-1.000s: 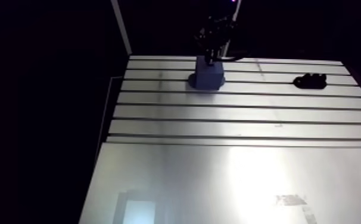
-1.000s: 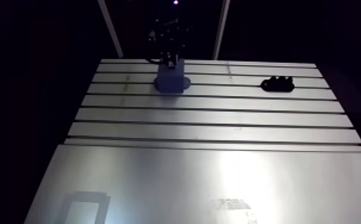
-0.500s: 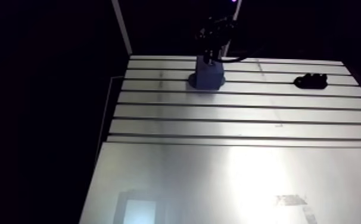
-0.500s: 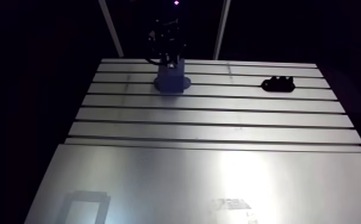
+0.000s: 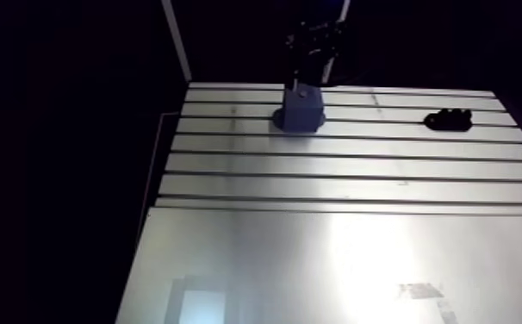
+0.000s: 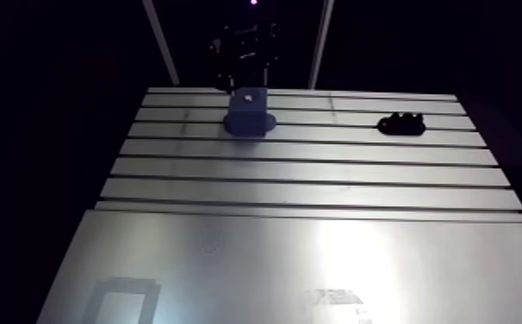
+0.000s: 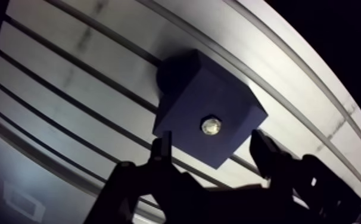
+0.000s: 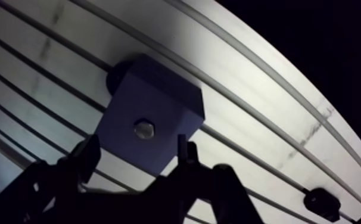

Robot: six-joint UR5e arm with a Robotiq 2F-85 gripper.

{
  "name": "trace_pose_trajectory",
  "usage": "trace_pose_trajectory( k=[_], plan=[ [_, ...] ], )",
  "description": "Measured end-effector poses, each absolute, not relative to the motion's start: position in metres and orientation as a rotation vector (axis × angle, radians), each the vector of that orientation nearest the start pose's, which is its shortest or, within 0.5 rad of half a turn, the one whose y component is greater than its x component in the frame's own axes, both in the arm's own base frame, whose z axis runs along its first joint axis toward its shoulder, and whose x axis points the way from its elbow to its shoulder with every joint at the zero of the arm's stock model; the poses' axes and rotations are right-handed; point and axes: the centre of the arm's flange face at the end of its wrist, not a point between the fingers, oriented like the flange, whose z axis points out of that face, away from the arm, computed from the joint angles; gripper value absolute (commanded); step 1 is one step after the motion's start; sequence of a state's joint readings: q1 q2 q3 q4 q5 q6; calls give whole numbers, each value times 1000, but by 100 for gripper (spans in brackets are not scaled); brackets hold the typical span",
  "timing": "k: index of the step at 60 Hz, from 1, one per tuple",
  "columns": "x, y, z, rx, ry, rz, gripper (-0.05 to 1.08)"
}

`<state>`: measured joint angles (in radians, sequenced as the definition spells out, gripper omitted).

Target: Pick up the M10 bolt and insert it into the hex recess until seated.

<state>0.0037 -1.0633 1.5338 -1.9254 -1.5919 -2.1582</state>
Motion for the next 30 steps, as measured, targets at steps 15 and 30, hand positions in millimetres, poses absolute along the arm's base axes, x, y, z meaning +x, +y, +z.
trace_pose_trajectory(
  k=[15,30],
  plan=[
    [-642,-129,255,-591,2961,0,85],
    [-638,-132,263,-274,2974,15,107]
  ],
)
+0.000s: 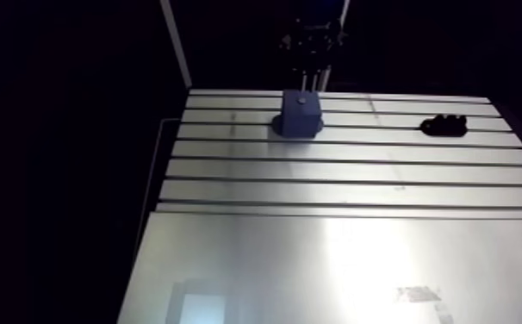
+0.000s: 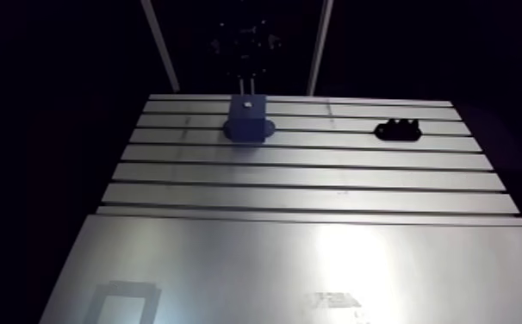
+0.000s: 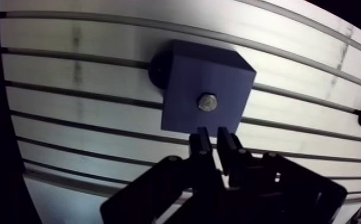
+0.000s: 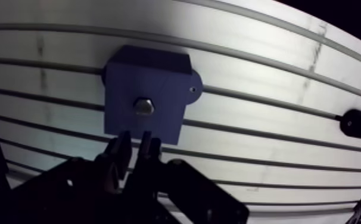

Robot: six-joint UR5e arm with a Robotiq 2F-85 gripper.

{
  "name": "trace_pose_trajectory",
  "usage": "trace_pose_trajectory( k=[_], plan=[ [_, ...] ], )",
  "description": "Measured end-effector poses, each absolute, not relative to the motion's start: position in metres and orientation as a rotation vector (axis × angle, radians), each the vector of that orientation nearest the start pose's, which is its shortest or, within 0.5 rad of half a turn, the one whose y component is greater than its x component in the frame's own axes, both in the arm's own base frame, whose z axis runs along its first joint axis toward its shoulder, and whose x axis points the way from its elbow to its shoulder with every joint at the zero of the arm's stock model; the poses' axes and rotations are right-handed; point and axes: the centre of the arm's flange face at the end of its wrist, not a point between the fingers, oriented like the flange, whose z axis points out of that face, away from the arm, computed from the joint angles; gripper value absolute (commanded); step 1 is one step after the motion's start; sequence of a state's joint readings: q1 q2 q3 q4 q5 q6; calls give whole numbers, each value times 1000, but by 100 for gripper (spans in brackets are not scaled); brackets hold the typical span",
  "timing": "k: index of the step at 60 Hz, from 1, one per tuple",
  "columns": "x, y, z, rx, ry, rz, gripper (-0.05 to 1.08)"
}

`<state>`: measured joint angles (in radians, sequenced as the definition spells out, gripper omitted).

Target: Pick up the M10 bolt and insert it into the hex recess until seated.

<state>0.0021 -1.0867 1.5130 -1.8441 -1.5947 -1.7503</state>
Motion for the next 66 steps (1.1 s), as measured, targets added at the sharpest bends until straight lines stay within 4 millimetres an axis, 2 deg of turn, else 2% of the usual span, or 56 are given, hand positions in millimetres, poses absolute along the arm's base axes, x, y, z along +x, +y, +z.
trace_pose_trajectory(
  k=[17,66],
  plan=[
    [-639,-135,261,-181,2968,17,108],
    [-643,-131,254,-95,3026,21,108]
  ],
)
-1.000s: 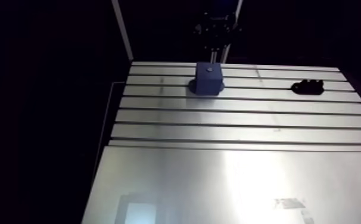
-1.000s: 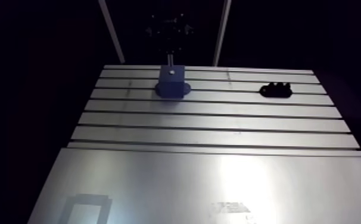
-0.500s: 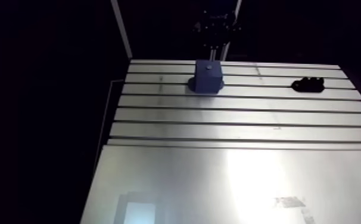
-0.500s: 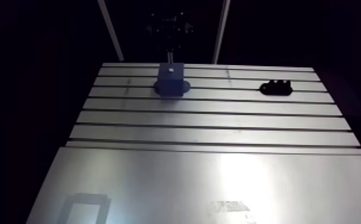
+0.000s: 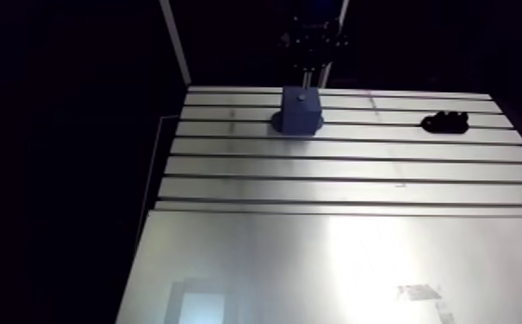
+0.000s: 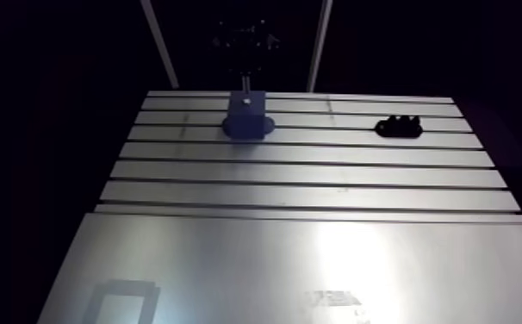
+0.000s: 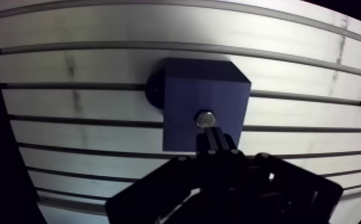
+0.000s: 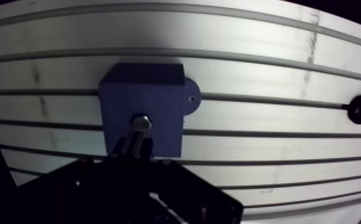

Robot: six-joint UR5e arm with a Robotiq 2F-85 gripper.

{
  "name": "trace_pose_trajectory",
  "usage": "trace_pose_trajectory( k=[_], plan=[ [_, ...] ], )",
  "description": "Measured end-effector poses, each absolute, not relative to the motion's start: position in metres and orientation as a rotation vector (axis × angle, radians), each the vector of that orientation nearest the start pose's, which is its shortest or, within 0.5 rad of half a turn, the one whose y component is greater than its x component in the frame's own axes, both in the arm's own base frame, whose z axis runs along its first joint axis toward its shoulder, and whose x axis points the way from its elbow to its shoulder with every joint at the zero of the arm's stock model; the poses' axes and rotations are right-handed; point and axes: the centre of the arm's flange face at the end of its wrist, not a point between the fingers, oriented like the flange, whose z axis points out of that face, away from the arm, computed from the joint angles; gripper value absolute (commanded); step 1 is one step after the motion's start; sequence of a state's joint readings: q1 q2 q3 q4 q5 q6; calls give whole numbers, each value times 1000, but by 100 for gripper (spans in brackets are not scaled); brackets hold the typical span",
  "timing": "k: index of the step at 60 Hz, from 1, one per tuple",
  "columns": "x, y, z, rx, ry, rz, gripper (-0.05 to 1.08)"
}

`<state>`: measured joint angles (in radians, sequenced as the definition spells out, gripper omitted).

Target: Pick up the M10 bolt and insert it into the hex recess until seated.

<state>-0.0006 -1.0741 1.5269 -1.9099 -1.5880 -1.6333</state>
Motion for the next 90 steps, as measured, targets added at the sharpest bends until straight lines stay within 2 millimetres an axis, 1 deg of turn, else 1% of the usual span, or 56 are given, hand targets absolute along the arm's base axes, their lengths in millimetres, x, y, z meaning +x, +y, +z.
trace_pose_trajectory(
  k=[42,90],
  plan=[
    [-646,-131,238,-98,3022,14,108],
    [-646,-131,233,-110,3012,13,108]
  ],
)
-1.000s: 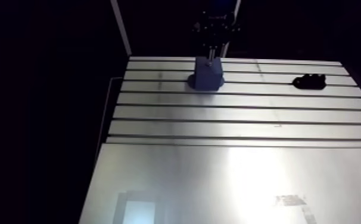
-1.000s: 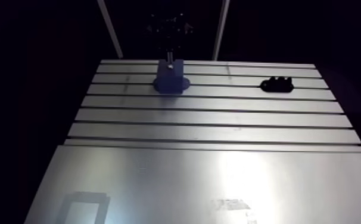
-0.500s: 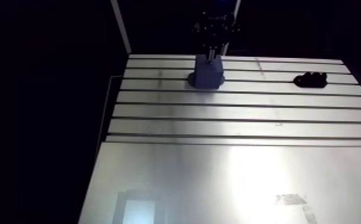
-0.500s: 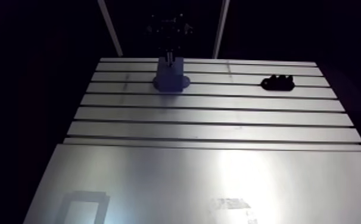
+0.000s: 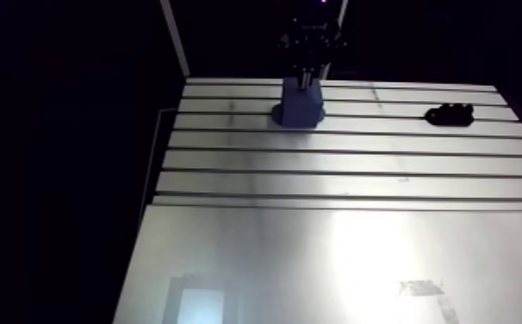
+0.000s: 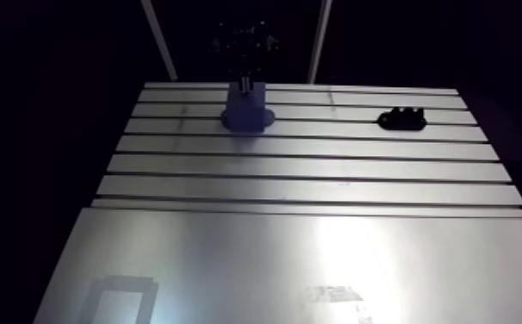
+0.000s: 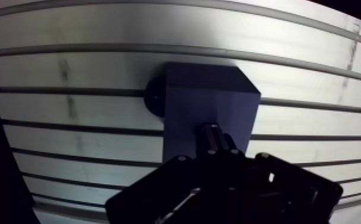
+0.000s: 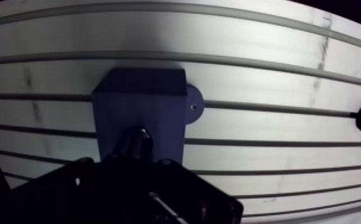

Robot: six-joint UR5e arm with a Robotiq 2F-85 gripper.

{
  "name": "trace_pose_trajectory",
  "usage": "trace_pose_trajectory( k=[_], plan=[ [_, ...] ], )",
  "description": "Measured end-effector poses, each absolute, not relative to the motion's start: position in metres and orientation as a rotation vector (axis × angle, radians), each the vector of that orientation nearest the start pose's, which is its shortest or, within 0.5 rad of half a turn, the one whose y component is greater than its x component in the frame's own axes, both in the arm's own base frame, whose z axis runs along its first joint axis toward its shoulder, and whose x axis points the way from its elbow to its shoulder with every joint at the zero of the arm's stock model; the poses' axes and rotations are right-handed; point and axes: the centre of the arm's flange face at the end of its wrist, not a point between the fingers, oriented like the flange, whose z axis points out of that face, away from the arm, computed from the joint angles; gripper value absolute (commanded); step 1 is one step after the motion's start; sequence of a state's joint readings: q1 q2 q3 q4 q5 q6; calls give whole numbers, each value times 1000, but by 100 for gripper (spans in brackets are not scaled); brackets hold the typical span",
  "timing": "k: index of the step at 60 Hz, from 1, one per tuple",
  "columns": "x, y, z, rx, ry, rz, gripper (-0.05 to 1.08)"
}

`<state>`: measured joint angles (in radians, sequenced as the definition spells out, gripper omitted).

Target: Pick up the M10 bolt and insert it into the hex recess until seated.

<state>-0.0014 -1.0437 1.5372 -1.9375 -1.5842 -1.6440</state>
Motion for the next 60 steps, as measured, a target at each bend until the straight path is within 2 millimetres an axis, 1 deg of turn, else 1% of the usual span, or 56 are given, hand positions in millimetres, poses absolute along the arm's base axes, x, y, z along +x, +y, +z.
trace_pose_trajectory(
  k=[60],
  plan=[
    [-644,-131,230,-115,3007,14,108]
  ],
)
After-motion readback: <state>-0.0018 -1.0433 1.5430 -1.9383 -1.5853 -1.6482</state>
